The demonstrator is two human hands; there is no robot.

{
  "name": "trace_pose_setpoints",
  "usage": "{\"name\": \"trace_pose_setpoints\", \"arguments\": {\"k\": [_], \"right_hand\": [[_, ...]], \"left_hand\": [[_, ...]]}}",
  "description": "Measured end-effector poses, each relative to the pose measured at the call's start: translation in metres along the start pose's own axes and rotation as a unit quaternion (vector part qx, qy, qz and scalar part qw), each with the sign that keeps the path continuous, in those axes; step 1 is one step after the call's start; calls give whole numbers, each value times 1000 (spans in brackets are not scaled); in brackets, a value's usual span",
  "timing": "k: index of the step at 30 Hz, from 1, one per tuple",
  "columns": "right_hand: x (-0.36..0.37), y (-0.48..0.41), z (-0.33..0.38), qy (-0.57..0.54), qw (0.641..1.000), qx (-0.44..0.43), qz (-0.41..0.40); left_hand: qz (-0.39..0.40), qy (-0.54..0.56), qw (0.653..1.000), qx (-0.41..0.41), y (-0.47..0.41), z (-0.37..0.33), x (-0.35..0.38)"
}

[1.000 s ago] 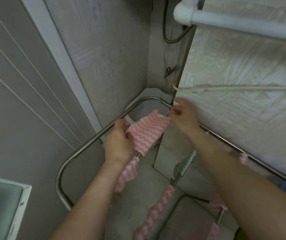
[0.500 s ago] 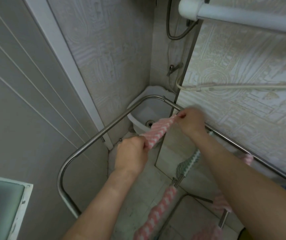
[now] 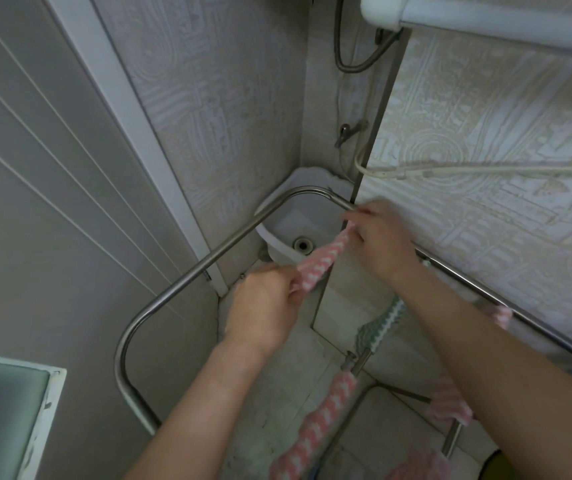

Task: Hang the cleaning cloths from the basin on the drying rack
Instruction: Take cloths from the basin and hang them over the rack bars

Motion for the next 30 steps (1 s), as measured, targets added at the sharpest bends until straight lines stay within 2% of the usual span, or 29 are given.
{"name": "trace_pose_setpoints", "arguments": {"k": [2,5,10,14,18,25,28,30], "right_hand": [[5,3,13,-12,998,-39,49],[2,9,32,-29,993,-87,73],[16,18,50,-45,978,-120,163],[22,26,56,-39,974,-143,169],[22,26,57,-37,976,-134,165],[36,26,56,10,968,-91,232],[36,31,55,-17,965,-60,255],[28,38,55,-56,969,-41,235]], "left_hand": [[25,-17,998,-53,10,23,-8],[79,-2,991,-108,28,49,-11],[103,38,987,-120,38,59,-2],[109,65,987,-99,36,52,5],[94,62,991,-78,34,47,4],[95,33,994,-45,37,43,7],[94,37,994,-35,36,42,7],[91,41,994,-33,36,42,5]]}}
Point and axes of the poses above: each hand's wrist, its own y-axis away from the middle knuckle, its own x-axis out of the palm, z = x × y, the point moved 9 cm from there along -y, towards the middle knuckle, and after that the axes turned 5 degrees about -y, right-handed, at the moved point
